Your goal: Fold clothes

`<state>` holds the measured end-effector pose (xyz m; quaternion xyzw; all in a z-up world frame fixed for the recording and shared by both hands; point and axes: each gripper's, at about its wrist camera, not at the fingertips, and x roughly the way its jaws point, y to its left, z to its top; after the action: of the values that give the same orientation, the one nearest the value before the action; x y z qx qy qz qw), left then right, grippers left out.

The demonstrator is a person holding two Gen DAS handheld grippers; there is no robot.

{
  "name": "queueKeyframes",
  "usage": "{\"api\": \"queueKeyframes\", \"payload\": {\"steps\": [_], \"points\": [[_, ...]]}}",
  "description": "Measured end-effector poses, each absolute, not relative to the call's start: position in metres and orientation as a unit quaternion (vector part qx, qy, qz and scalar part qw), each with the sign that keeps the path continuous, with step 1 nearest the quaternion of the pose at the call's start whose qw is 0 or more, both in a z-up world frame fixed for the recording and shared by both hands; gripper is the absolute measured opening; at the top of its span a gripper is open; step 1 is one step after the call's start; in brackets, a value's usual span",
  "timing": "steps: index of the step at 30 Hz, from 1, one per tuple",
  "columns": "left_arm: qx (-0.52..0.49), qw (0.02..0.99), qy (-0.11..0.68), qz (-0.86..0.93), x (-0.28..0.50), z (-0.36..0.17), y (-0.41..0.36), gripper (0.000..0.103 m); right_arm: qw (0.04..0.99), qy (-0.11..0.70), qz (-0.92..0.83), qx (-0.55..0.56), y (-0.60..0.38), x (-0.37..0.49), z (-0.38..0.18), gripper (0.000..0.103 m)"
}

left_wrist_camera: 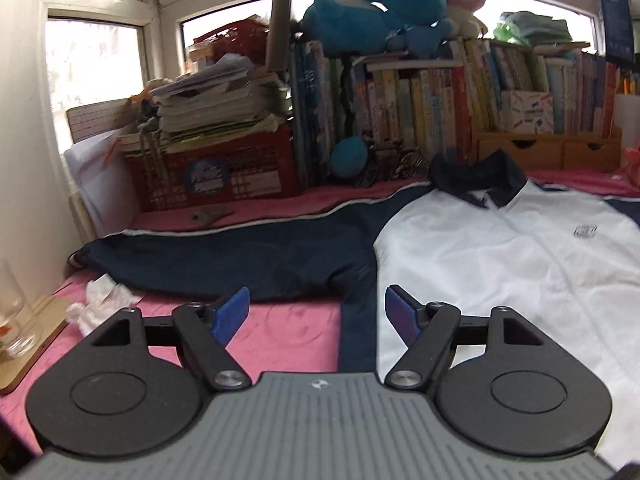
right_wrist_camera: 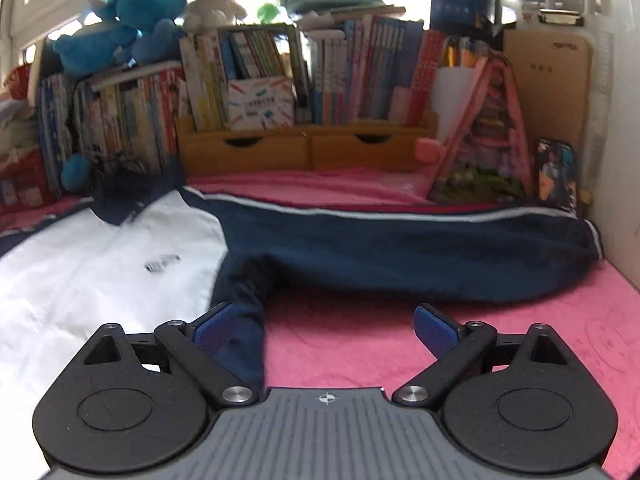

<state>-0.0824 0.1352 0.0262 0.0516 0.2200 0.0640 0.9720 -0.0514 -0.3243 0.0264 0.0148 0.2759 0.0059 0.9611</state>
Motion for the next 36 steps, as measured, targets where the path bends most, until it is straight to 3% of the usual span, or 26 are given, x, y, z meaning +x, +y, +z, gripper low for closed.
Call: {"api": "queueKeyframes", "payload": {"steps": [1,3,4,5,9,14,19,22,27,31,34,36], "points": [[0.046,0.975,0.211,0.045,-0.071,0.032,0.131,0.074,0.961,0.274,0.027,0.021,-0.316,-0.040,0.032,0.091],[0.051,0.977,0.207,0.001,-0.044,0.033,0.112,0.071,0.956,0.283,0.069,0.022,-0.289,-0.016,0.040,0.061],[0.058,0.975,0.214,-0.017,-0.028,0.029,0.102,0.065,0.950,0.301,0.084,0.005,-0.268,-0.002,0.037,0.053],[0.065,0.972,0.222,-0.036,-0.012,0.026,0.092,0.049,0.943,0.319,0.098,-0.014,-0.246,0.012,0.034,0.041],[0.064,0.952,0.286,-0.088,0.070,-0.004,0.062,0.029,0.917,0.362,0.154,-0.068,-0.167,0.068,0.011,0.035],[0.047,0.941,0.326,-0.075,0.160,-0.025,0.057,0.029,0.915,0.369,0.147,-0.069,-0.133,0.159,-0.017,0.029],[0.111,0.942,0.316,-0.027,0.220,-0.034,0.064,0.031,0.930,0.354,0.072,-0.068,-0.150,0.246,-0.024,0.030],[0.100,0.943,0.317,-0.012,0.242,-0.038,0.077,0.031,0.932,0.352,0.073,-0.052,-0.165,0.273,-0.028,0.036],[0.100,0.942,0.318,-0.019,0.258,-0.040,0.081,0.032,0.937,0.340,0.082,-0.026,-0.186,0.284,-0.036,0.070],[0.109,0.942,0.316,-0.018,0.257,-0.041,0.081,0.032,0.938,0.336,0.078,-0.029,-0.188,0.284,-0.038,0.073],[0.117,0.942,0.314,-0.010,0.256,-0.038,0.079,0.040,0.938,0.338,0.069,-0.029,-0.188,0.284,-0.039,0.080],[0.097,0.944,0.316,-0.016,0.247,-0.031,0.088,0.040,0.938,0.340,0.065,-0.027,-0.189,0.284,-0.039,0.083]]}}
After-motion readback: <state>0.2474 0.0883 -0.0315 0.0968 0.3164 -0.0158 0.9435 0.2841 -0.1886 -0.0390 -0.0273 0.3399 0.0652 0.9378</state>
